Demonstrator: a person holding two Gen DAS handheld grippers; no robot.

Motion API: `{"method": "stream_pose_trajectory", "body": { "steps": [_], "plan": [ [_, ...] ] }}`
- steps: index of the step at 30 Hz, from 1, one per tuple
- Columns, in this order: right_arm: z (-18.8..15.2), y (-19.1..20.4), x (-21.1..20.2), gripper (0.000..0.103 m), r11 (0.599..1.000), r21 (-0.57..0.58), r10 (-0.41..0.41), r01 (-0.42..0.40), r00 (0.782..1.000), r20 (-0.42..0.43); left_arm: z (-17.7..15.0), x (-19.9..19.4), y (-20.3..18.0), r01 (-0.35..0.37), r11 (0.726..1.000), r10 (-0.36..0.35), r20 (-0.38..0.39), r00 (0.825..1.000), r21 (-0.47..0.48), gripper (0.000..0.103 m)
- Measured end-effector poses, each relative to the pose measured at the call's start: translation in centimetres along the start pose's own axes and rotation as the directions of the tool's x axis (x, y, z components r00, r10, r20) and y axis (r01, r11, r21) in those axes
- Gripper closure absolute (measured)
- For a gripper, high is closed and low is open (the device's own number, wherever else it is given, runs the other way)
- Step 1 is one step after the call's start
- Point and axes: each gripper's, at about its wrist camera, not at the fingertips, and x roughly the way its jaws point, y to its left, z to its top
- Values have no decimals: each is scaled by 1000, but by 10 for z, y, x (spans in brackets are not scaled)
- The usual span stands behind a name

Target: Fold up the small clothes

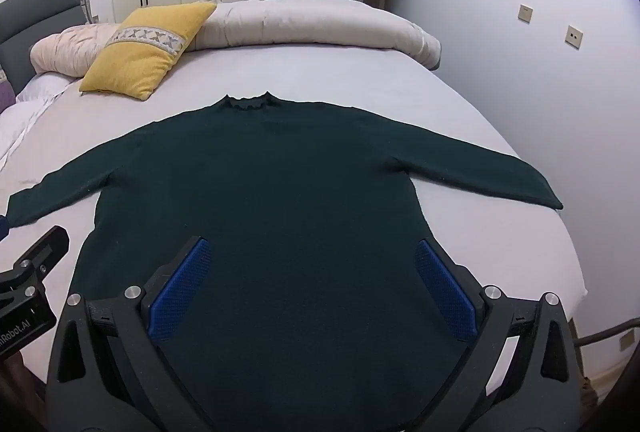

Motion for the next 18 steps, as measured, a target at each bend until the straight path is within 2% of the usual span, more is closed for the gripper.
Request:
{"method": "stream_pose_trajectory", "body": {
  "steps": [18],
  "plan": [
    [-1, 9, 3, 0, 1000, -14, -6, 6, 1000, -19, 0, 4, 5, 1, 1000, -1, -5, 1000, -16, 0]
  ]
}}
